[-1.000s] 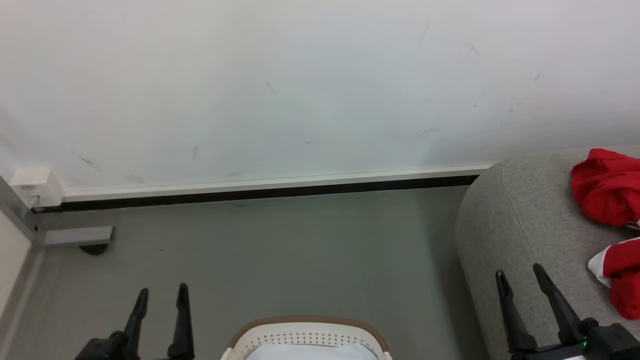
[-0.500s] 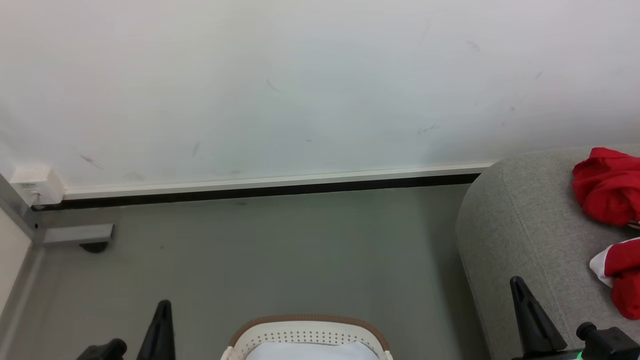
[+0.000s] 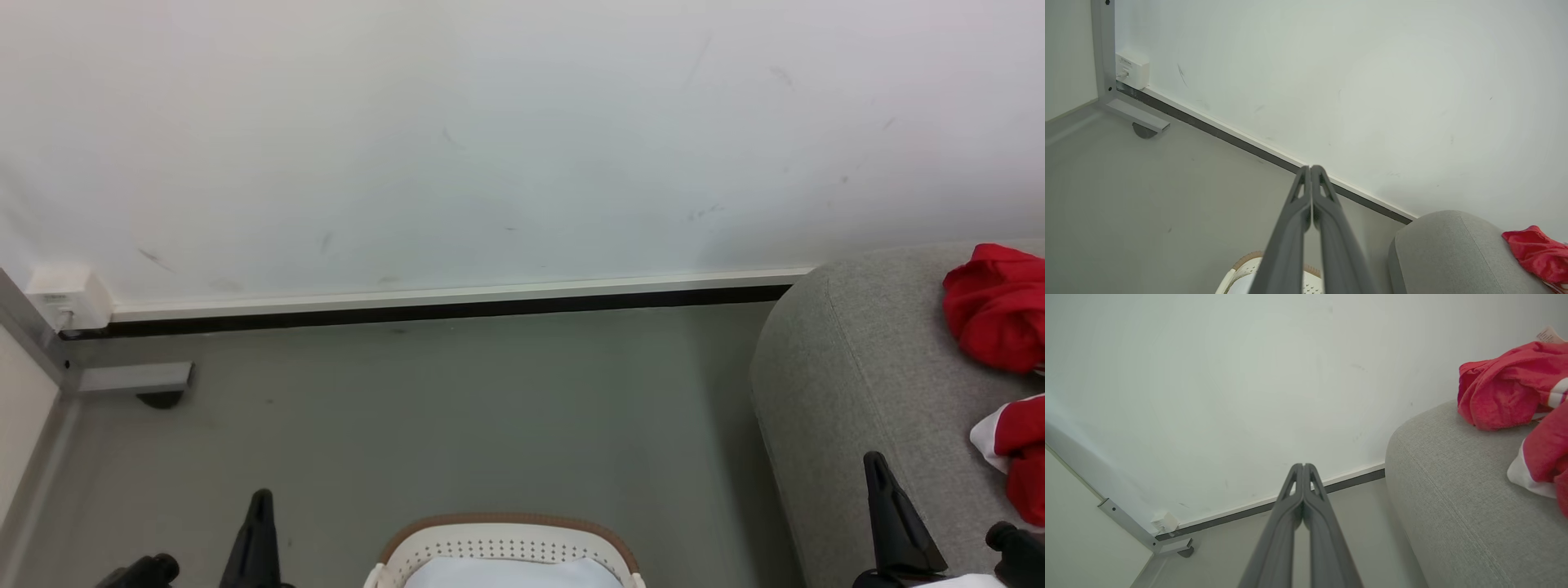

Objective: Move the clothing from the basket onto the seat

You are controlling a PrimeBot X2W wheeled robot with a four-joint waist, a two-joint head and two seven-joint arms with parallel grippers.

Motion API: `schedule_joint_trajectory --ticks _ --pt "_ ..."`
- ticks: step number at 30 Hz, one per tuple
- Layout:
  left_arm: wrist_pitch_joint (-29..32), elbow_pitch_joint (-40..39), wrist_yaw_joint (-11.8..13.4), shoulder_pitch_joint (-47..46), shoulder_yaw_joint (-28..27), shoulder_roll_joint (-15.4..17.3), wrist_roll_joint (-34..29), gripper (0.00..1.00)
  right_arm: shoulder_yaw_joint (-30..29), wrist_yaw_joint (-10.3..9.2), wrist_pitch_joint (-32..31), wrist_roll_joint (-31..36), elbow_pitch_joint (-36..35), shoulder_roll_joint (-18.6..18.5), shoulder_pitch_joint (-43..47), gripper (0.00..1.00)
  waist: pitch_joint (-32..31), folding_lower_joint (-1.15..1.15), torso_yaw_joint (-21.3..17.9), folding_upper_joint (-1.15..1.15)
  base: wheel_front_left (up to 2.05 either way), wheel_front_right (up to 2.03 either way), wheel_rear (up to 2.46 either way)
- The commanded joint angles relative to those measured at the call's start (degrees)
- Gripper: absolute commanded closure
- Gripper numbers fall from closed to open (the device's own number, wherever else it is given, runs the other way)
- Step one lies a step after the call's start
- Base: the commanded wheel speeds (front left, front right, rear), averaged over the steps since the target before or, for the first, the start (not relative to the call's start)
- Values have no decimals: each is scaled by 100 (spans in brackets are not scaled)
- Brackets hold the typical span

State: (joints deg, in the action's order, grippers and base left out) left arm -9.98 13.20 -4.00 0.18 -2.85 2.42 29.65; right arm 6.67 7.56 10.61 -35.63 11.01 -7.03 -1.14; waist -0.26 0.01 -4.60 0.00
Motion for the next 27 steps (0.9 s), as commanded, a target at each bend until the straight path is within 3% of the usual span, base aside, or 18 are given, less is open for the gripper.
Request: schedule_joint_trajectory --ticks 1,27 --pt "55 -75 -15 -159 -25 29 241 100 -70 -2 -32 -226 -54 -5 -182 100 0 0 6 0 0 0 0" --pt "608 -18 -137 -353 -150 42 2337 100 -390 -5 -519 -2220 67 53 -318 100 8 0 119 0 0 0 0"
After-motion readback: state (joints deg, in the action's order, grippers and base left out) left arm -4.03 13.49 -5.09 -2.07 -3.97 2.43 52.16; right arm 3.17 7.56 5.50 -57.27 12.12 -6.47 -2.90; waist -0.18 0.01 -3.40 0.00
